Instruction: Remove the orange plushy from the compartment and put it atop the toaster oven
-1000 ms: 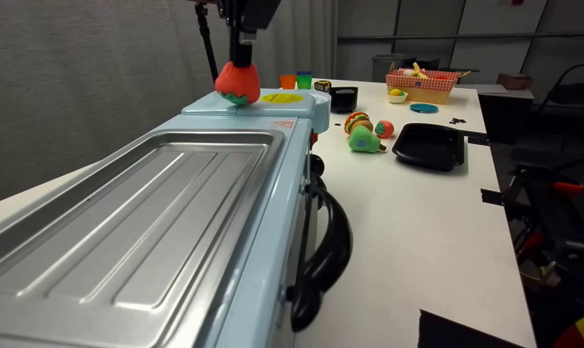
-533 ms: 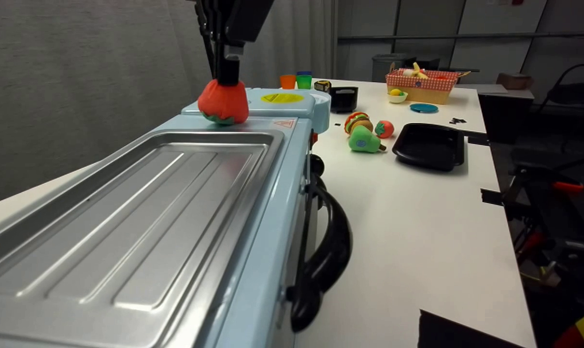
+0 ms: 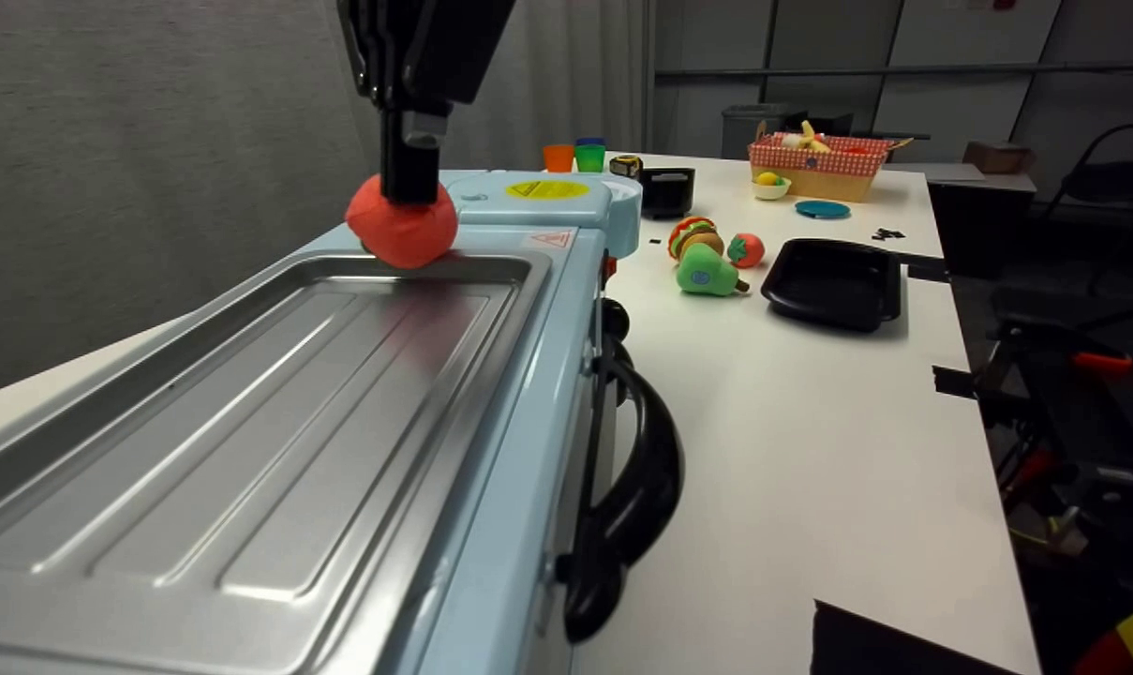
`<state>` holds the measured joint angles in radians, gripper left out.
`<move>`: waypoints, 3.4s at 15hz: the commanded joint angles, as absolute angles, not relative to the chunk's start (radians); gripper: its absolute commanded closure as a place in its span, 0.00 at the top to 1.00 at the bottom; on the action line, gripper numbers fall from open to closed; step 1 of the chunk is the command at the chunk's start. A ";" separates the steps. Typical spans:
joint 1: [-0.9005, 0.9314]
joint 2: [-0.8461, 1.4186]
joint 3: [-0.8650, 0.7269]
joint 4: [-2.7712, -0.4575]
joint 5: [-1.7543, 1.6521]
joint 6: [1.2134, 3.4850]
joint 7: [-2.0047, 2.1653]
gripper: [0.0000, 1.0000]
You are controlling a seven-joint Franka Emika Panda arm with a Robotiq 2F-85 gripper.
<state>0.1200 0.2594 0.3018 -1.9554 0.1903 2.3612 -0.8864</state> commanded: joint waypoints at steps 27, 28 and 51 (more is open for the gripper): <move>0.133 0.120 0.260 -1.982 0.145 2.040 -0.891 1.00; 0.132 0.111 0.253 -1.987 0.138 2.044 -0.894 1.00; 0.139 0.075 0.208 -2.010 0.142 2.057 -0.892 1.00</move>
